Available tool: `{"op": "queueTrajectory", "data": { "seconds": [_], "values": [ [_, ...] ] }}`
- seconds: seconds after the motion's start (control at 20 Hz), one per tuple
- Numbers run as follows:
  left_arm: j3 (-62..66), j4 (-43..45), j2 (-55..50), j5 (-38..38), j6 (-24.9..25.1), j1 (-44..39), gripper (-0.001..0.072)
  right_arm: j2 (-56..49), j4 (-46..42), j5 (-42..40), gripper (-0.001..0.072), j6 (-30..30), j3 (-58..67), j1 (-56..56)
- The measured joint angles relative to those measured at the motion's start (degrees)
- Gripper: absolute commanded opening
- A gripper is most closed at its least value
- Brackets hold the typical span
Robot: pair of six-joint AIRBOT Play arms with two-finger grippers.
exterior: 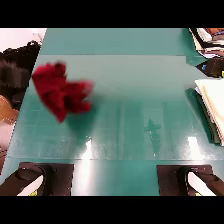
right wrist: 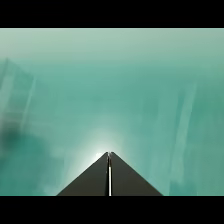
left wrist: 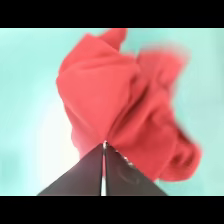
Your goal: Fold the shirts.
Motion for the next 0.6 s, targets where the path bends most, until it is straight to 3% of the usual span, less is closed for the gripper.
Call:
{"op": "queueTrajectory", "data": {
  "seconds": [0.2,0.45,0.5,0.55,0.6],
  "values": [
    [9.49,-0.17,-7.02,2.14,0.24,-12.85,0.0024,2.78,0.13,-3.96,0.0017,0.00,0.00,-0.02],
    [13.44,-2.71,-19.69,5.18,4.94,-25.81,0.0030,6.23,0.15,-6.14,0.0017,0.02,0.00,-1.92],
    [13.75,-4.02,-21.81,6.62,6.34,-27.39,0.0152,6.64,0.15,-6.23,0.0018,0.02,0.00,-2.49],
    [14.01,-5.14,-23.45,8.79,7.43,-28.46,0.0408,6.95,0.15,-6.32,0.0017,0.02,0.00,-2.97],
    [14.16,-5.68,-24.90,10.82,8.28,-29.31,0.0509,7.19,0.13,-6.25,0.0018,0.02,0.00,-3.39]
  ]
}}
